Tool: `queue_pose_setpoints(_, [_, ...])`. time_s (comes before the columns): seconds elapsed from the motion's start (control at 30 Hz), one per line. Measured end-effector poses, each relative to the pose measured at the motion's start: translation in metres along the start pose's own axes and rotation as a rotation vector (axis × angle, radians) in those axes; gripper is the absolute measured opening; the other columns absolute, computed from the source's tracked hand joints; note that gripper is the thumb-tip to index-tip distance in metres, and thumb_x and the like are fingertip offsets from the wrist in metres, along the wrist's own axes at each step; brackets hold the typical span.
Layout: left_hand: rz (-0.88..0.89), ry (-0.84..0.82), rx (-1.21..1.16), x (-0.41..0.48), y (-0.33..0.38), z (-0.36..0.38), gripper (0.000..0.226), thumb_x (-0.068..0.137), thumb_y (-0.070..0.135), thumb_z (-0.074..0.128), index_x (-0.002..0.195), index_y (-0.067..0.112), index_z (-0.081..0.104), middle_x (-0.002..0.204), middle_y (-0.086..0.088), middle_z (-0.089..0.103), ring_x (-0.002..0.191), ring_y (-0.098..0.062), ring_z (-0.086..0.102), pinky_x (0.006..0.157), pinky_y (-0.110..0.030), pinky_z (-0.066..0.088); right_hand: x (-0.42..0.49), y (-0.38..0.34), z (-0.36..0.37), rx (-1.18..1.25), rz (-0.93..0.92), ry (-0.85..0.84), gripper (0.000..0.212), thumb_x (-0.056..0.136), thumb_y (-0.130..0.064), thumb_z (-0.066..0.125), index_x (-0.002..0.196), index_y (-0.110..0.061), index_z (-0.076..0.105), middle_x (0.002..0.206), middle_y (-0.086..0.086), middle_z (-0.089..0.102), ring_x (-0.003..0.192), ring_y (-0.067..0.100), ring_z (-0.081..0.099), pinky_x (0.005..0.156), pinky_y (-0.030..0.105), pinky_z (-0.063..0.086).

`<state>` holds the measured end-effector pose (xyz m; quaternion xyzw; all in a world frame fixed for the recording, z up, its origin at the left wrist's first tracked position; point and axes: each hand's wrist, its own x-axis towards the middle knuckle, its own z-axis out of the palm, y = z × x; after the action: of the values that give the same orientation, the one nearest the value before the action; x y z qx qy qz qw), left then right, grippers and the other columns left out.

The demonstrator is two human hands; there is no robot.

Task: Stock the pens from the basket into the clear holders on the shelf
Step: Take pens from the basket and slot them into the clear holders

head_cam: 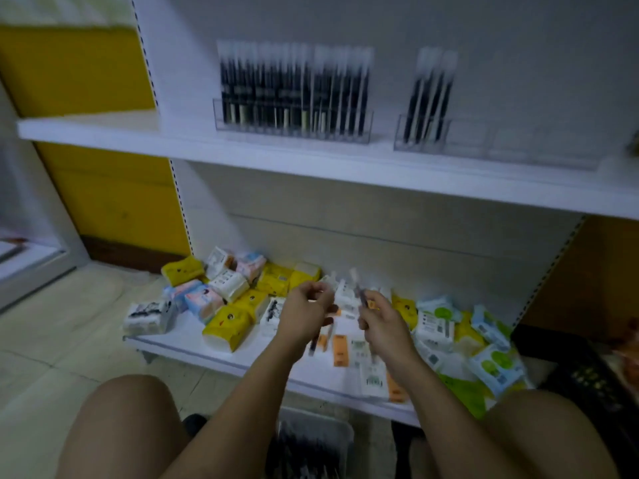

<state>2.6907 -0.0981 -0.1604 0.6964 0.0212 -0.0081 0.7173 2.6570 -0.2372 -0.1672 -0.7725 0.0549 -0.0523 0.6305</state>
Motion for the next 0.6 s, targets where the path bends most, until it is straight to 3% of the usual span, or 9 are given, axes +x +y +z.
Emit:
queue_pose_setpoints(0.1, [0.139,-0.047,0.033,-0.002,0.045,0.012,0.006,0.090,0.015,0.064,0.088,0.010,0.066,0.080,-0.007,0.070,0.078,-0.020,0.069,0.076,-0.040,0.056,-0.002,-0.039,-0.016,-0.041,-0.189,0.057,0.016,0.100,-0.029,0.049,0.095,-0.028,0.064,0.059,-0.001,0.045,0.046,0.007,0.037,0.047,0.023,0.031])
queue_pose_setpoints(0.2, [0.250,-0.085,0.064,-0.007,0.087,0.023,0.006,0.087,0.015,0.067,0.082,0.015,0.068,0.077,-0.003,0.072,0.075,-0.012,0.067,0.069,-0.027,0.054,-0.005,-0.072,-0.032,-0.026,-0.251,0.126,0.019,0.099,-0.025,0.051,0.086,-0.017,0.064,0.060,0.006,0.051,0.046,0.014,0.046,0.047,0.031,0.040])
queue_pose_setpoints(0.3, [0.340,-0.110,0.067,-0.011,0.125,0.034,0.007,0.087,0.016,0.068,0.080,0.016,0.068,0.073,-0.001,0.069,0.075,-0.017,0.068,0.069,-0.031,0.056,-0.003,-0.099,-0.051,-0.091,-0.318,0.222,0.020,0.098,-0.023,0.053,0.085,-0.017,0.067,0.072,0.009,0.065,0.065,0.022,0.061,0.063,0.041,0.052])
queue_pose_setpoints(0.37, [0.388,-0.161,0.069,-0.014,0.150,0.041,0.006,0.089,0.017,0.066,0.086,0.012,0.067,0.076,-0.003,0.068,0.081,-0.024,0.070,0.073,-0.039,0.059,-0.002,-0.117,-0.063,-0.048,-0.357,0.236,0.016,0.099,-0.016,0.051,0.097,-0.024,0.065,0.078,0.004,0.066,0.067,0.019,0.060,0.062,0.035,0.051])
queue_pose_setpoints(0.47, [0.479,-0.228,0.136,-0.017,0.185,0.052,0.013,0.092,0.018,0.063,0.103,0.012,0.064,0.083,-0.006,0.069,0.080,-0.019,0.071,0.071,-0.037,0.060,-0.003,-0.148,-0.081,0.012,-0.426,0.240,0.030,0.100,-0.011,0.047,0.116,-0.035,0.052,0.091,-0.003,0.066,0.066,0.005,0.057,0.061,0.021,0.044])
queue_pose_setpoints(0.53, [0.540,-0.243,0.186,-0.017,0.205,0.059,0.025,0.093,0.020,0.062,0.118,0.020,0.059,0.088,-0.005,0.070,0.080,-0.015,0.071,0.069,-0.032,0.060,-0.002,-0.166,-0.092,-0.033,-0.490,0.274,0.023,0.101,-0.019,0.047,0.115,-0.035,0.055,0.092,-0.009,0.064,0.078,0.002,0.058,0.065,0.016,0.042])
queue_pose_setpoints(0.6, [0.590,-0.272,0.194,-0.014,0.223,0.066,0.032,0.093,0.020,0.061,0.124,0.027,0.055,0.092,-0.005,0.070,0.080,-0.014,0.071,0.069,-0.030,0.060,0.002,-0.182,-0.100,-0.060,-0.509,0.290,0.019,0.100,-0.030,0.046,0.112,-0.032,0.060,0.086,-0.013,0.061,0.077,0.001,0.056,0.065,0.016,0.042])
